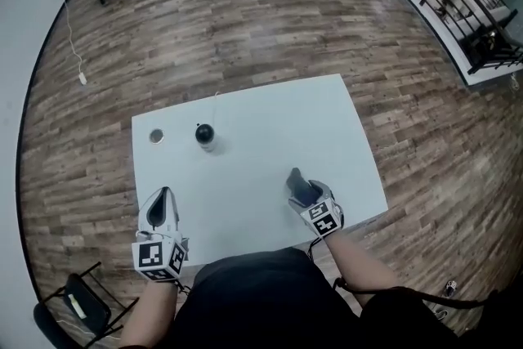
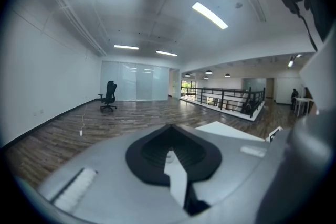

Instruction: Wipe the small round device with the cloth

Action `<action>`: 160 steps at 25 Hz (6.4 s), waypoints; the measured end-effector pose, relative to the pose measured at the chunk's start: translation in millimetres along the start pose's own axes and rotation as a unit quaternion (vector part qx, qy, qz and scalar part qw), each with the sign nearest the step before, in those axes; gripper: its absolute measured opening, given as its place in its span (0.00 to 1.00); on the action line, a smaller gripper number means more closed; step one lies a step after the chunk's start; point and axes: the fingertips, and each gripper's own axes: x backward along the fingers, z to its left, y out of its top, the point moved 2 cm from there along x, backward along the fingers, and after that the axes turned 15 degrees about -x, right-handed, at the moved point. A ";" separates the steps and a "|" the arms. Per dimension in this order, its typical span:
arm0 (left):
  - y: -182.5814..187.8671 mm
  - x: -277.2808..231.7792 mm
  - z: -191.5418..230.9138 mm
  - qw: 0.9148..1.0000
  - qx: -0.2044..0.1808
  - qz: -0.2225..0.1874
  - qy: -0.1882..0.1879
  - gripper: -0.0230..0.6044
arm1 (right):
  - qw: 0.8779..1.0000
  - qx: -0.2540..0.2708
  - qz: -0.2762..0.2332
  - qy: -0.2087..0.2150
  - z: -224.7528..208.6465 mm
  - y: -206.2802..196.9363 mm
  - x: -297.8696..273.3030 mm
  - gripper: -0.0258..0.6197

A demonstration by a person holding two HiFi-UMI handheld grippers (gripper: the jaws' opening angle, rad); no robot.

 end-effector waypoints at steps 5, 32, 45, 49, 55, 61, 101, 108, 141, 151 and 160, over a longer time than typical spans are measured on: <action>-1.1 2.0 4.7 1.000 0.009 0.006 0.013 0.05 | 0.999 0.000 0.032 -0.011 -5.6 -2.0 -2.6 0.39; -37.4 -9.5 18.8 0.997 0.062 0.030 0.017 0.05 | 0.994 -0.041 0.097 0.018 19.3 76.4 -24.6 0.19; -49.0 -13.3 28.7 0.997 0.060 0.042 0.011 0.05 | 0.996 0.018 -0.018 0.080 89.0 232.3 -54.1 0.19; -58.2 -4.4 33.1 0.996 0.068 0.053 0.020 0.05 | 0.995 0.041 -0.036 0.083 97.4 262.2 -70.8 0.19; -73.1 9.3 34.3 0.994 0.082 0.070 0.032 0.05 | 0.994 0.061 -0.033 0.082 101.5 277.1 -91.4 0.19; -86.3 22.7 43.5 0.990 0.098 0.082 0.053 0.05 | 0.994 0.054 -0.023 0.088 108.3 276.7 -100.3 0.19; -87.5 82.6 29.7 0.984 0.092 0.106 0.109 0.05 | 0.979 0.044 0.113 0.163 140.1 161.6 -129.6 0.19; -72.0 81.0 30.0 0.985 0.075 0.095 0.122 0.05 | 0.976 0.142 -0.063 0.150 140.4 268.7 -83.4 0.19; -64.1 104.2 19.3 0.974 0.025 0.150 0.166 0.05 | 0.969 0.188 0.066 0.144 117.6 205.0 -149.9 0.19; -72.6 91.9 32.7 0.979 0.032 0.136 0.145 0.05 | 0.963 0.173 0.078 0.190 155.0 168.6 -122.3 0.19; -40.0 26.1 33.3 0.994 0.002 0.082 0.069 0.05 | 0.981 0.160 -0.050 0.092 104.4 259.0 -91.9 0.19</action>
